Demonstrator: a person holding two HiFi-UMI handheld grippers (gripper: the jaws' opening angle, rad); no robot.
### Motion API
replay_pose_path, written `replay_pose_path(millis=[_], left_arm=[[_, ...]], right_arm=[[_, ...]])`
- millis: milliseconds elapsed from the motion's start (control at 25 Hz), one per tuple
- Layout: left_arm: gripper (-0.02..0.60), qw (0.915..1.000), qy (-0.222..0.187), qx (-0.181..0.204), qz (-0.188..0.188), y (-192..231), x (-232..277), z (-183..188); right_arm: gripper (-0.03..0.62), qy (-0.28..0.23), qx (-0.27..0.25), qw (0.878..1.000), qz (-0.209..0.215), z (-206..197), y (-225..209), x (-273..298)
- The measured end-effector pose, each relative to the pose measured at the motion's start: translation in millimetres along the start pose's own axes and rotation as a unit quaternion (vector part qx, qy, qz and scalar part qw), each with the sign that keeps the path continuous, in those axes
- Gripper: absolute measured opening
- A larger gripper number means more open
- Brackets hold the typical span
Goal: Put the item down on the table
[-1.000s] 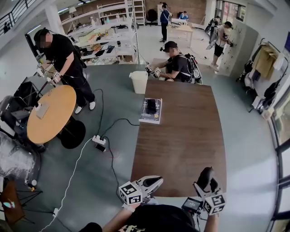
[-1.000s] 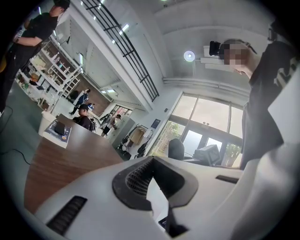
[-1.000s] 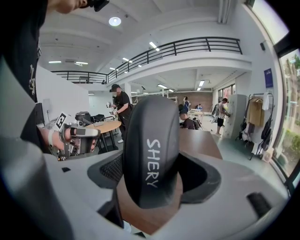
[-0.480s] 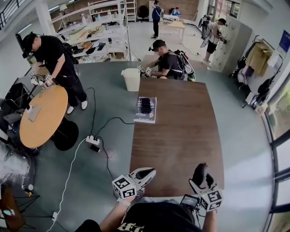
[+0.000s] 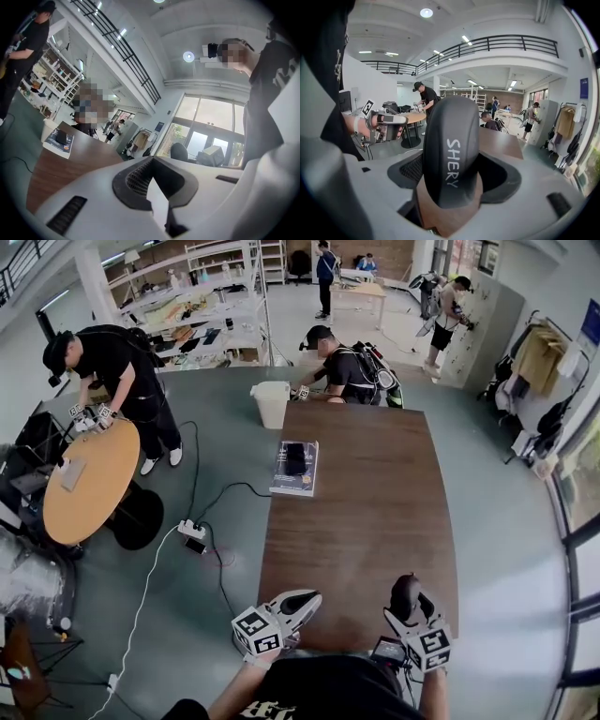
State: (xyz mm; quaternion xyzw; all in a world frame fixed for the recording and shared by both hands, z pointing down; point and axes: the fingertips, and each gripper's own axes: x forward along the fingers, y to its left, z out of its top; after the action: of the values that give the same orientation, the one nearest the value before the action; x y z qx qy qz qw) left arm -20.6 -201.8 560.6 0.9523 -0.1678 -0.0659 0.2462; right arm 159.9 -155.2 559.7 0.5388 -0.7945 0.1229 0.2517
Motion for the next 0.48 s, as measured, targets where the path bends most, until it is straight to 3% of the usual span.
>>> replay_pose_path(millis=[240,480], left_arm=[[0.006,0.9992,-0.014,-0.009,0.037,-8,28,-10],[0.006,0.9981,-0.018,-0.008,0.059,-18,56,-17]], right_arm=[[0.342,0.01,-0.04,0.999,0.015,-16,-44,2],[0.342,0.021,-0.048,0.998,0.03,-48,-90,9]])
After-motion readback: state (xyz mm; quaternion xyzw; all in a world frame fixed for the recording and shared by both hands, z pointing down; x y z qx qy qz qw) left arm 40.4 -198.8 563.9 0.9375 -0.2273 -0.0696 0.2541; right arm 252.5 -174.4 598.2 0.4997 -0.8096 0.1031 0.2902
